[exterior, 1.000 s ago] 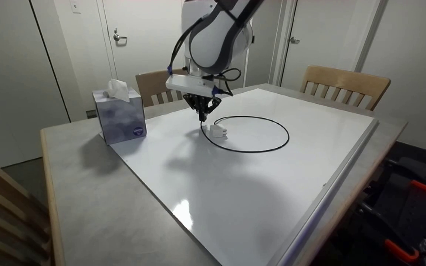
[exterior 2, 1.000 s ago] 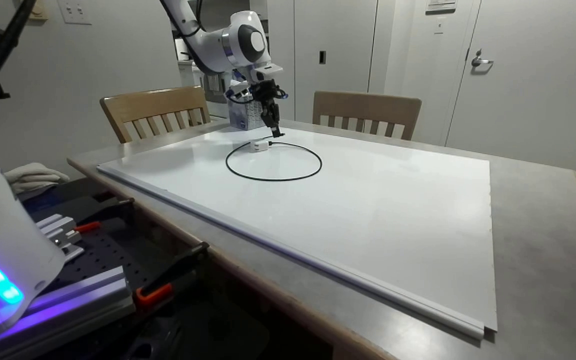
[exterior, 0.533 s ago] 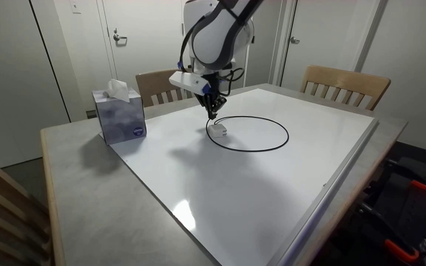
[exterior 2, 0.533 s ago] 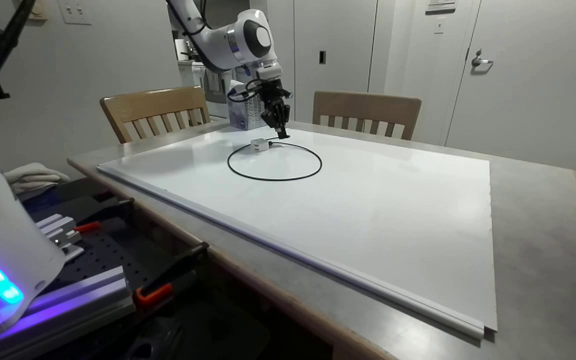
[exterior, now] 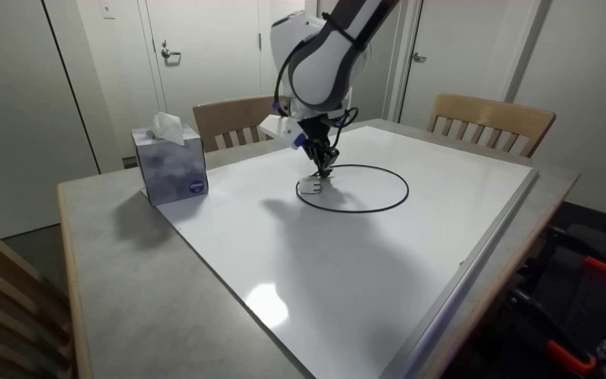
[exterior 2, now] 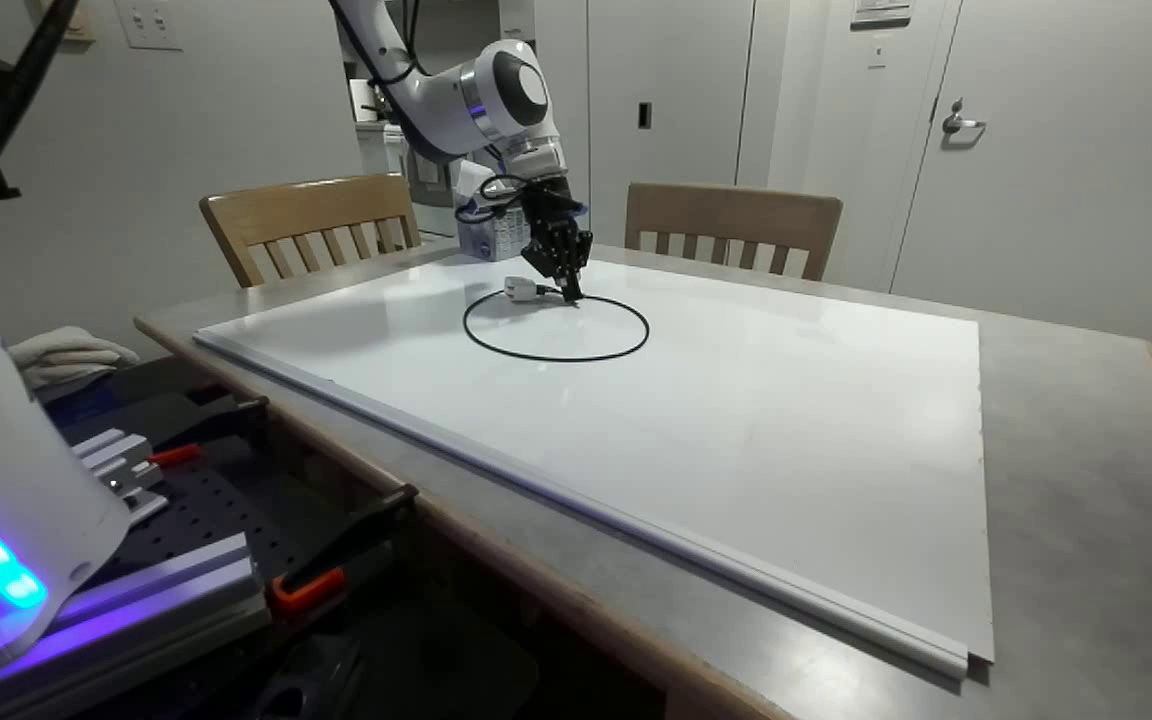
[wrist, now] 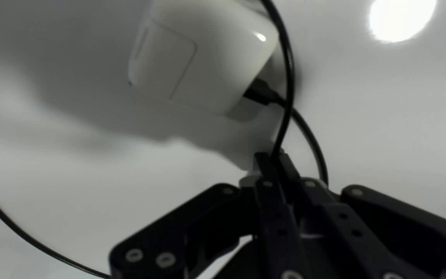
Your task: Put the charger in a circle
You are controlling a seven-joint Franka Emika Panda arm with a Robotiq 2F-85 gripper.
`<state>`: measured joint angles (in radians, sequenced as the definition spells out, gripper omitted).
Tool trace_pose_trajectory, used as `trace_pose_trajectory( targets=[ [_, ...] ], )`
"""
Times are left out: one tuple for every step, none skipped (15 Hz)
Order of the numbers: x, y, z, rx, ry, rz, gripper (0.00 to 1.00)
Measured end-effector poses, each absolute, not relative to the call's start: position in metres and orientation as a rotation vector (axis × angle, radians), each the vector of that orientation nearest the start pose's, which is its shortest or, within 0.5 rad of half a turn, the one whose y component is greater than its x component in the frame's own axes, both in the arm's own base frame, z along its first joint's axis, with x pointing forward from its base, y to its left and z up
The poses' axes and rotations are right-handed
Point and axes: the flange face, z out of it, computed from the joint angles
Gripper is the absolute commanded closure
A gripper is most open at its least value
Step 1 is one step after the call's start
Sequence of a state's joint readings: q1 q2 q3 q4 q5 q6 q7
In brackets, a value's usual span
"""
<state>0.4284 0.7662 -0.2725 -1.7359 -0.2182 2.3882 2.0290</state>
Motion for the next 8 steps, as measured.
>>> trace_pose_trajectory(
  targets=[
    [0.642, 0.11, 0.142, -2.309, 2.456, -0.425, 0.98],
    [0.641, 0.108, 0.142, -2.326, 2.453, -0.428, 0.98],
    [0.64, 0.105, 0.141, -2.351, 2.445, -0.425, 0.98],
    [0.639, 0.102, 0.14, -2.381, 2.437, -0.415, 0.98],
    [0.637, 0.1, 0.14, -2.417, 2.422, -0.399, 0.98],
    [0.635, 0.096, 0.14, -2.436, 2.419, -0.383, 0.98],
    [0.634, 0.092, 0.141, -2.427, 2.436, -0.38, 0.98],
    [0.632, 0.089, 0.142, -2.39, 2.47, -0.389, 0.98]
  ],
)
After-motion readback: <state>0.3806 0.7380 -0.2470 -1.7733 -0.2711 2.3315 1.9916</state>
